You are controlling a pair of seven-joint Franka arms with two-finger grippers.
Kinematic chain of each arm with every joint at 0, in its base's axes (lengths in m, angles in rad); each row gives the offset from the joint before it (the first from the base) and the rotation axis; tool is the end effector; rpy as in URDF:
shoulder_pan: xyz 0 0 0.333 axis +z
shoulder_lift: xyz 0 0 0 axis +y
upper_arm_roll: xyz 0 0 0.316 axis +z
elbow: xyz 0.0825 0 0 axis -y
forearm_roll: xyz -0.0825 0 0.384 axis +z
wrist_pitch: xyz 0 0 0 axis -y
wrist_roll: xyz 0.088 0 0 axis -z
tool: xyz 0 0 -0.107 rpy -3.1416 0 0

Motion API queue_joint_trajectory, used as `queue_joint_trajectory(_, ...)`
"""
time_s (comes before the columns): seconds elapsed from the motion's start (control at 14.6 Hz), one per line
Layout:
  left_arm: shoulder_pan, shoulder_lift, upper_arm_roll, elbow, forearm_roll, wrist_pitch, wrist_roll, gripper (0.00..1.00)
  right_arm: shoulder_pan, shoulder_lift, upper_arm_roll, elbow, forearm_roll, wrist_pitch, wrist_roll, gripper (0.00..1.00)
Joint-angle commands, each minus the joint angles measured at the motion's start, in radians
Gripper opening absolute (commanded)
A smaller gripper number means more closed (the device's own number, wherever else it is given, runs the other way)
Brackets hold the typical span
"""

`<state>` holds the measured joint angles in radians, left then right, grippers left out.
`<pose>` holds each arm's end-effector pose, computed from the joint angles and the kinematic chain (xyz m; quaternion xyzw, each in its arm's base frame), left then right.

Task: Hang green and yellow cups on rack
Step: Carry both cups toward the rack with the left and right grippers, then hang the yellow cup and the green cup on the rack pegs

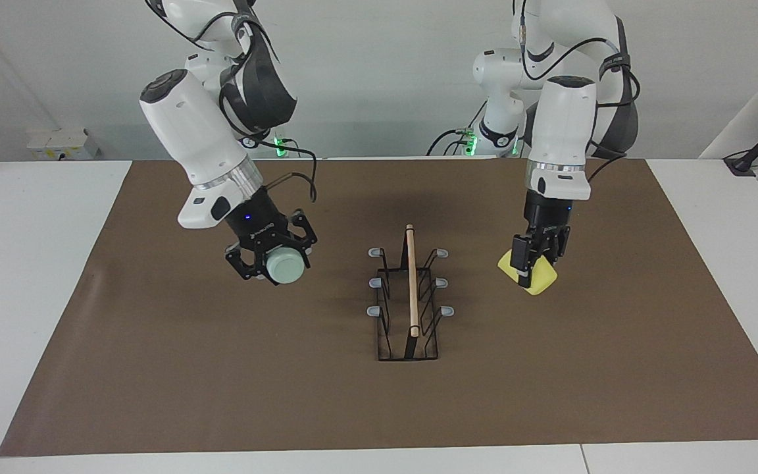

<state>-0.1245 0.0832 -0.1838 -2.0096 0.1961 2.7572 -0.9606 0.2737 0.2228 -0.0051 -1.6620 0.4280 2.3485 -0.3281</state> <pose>0.5864 -0.1923 0.4914 0.9142 0.2342 0.2963 0.1469 0.6423 0.1834 0.5277 -0.9415 -0.1744 -0.2299 0.1742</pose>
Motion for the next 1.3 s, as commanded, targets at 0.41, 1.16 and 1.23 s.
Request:
queue_joint_trajectory(0.41,0.0,-0.037,-0.077,-0.213,0.062,0.324,-0.006,0.0,0.153,-0.128,0.004,-0.258,0.35,0.405,-0.132,0.0)
queue_joint_trajectory(1.16,0.003,0.045,-0.102,-0.189,0.06,0.374,-0.007,0.0,0.298,-0.183,0.005,-0.361,1.026,0.654,-0.738,0.0)
queue_joint_trajectory(1.23,0.003,0.065,-0.102,-0.163,0.06,0.374,-0.007,0.0,0.298,-0.19,0.005,-0.361,1.154,0.646,-0.87,0.0)
